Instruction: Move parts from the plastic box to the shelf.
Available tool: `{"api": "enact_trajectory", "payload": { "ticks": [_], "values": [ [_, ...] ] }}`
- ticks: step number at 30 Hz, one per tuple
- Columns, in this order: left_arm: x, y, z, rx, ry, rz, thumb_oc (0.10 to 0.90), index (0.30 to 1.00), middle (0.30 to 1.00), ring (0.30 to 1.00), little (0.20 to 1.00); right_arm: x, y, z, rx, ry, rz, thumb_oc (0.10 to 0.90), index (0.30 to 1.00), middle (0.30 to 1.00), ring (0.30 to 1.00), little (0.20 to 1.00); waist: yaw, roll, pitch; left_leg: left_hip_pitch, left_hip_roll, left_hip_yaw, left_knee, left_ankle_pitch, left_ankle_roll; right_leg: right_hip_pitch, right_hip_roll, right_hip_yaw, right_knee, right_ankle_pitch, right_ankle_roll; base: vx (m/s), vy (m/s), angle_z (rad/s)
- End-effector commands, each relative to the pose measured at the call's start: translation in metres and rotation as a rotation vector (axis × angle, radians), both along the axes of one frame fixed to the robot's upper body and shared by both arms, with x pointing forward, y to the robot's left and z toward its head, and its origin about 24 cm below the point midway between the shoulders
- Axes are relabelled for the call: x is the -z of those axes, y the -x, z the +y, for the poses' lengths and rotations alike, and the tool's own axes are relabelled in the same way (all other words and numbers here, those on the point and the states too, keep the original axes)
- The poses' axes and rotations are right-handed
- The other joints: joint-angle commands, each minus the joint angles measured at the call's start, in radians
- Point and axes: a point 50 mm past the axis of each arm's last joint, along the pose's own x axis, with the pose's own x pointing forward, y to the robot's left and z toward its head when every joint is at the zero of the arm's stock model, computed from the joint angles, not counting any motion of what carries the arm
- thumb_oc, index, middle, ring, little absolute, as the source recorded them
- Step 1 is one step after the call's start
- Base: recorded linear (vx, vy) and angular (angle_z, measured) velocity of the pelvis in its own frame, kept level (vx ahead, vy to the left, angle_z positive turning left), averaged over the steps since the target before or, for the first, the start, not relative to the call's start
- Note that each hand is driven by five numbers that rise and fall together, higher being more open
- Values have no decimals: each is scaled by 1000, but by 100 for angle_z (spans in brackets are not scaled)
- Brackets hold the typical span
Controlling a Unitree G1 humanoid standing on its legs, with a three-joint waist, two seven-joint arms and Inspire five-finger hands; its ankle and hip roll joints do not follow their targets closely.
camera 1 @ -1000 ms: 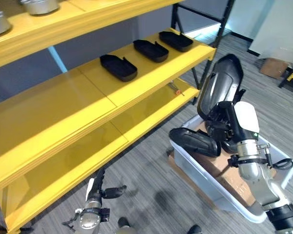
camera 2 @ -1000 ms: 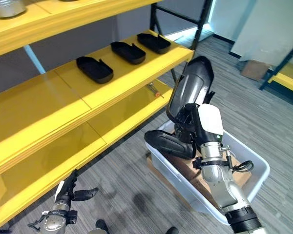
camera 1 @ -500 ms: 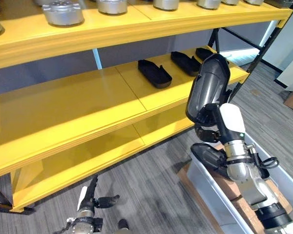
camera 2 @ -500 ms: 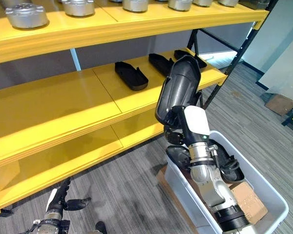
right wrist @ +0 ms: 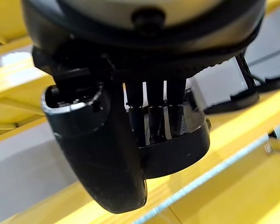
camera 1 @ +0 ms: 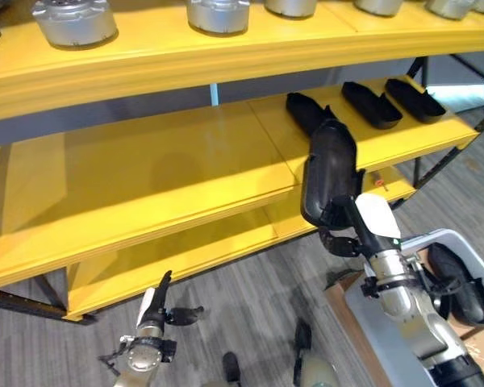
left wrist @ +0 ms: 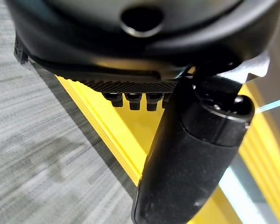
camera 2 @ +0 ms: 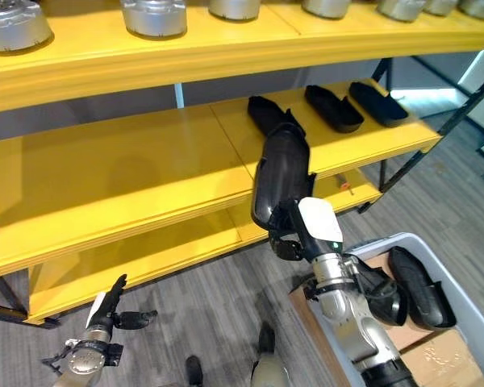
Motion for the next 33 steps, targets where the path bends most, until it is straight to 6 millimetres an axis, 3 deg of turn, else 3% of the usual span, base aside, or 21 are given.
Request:
{"api": "enact_trajectory", "payload": {
  "ticks": [1, 3, 11, 17, 23, 33],
  "values": [
    [-36, -19, 5, 76, -89, -191, 900, 1000, 1000, 1000, 1000, -80, -13, -15, 55, 36, -395, 400, 300, 300, 300, 300, 7, -71, -65, 102, 76, 83, -7, -95, -89, 63, -74, -65, 18, 83, 23, 351, -256, 55],
    [-34, -18, 2, 73, -83, -185, 900, 1000, 1000, 1000, 1000, -80, -10, -17, 52, 33, -397, 400, 300, 300, 300, 300, 0, -73, -82, 121, 68, 64, -7, -105, -92, 92, -66, -60, 22, 111, 29, 313, -220, 70],
    [-32, -16, -1, 71, -49, -184, 900, 1000, 1000, 1000, 1000, -76, -2, -28, 60, 44, -368, 400, 300, 300, 300, 300, -23, -28, -117, 142, 148, 30, 21, -108, -131, 158, 10, -125, 81, 9, -9, 207, -179, 40],
    [-34, -15, 0, 69, -49, -188, 900, 1000, 1000, 1000, 1000, -80, 1, -30, 61, 36, -386, 400, 300, 300, 300, 300, -19, -19, -128, 145, 192, 47, 19, -97, -155, 163, 51, -140, 91, -30, -27, 99, -104, 5],
    [-32, -6, 2, 56, -39, -180, 900, 1000, 1000, 1000, 1000, -84, 1, -25, 35, 39, -404, 400, 300, 300, 300, 300, 0, -25, -125, 164, 197, 57, 0, -98, -154, 172, 66, -142, 88, -36, -30, 38, -16, 1],
    [-37, 2, 15, 43, -70, -171, 900, 1000, 1000, 1000, 1000, -95, -10, -7, -60, 91, -402, 400, 300, 300, 300, 300, 43, -70, -105, 171, 188, 62, -7, -111, -146, 171, 53, -143, 91, -12, -20, -5, 11, -1]
  ]
}}
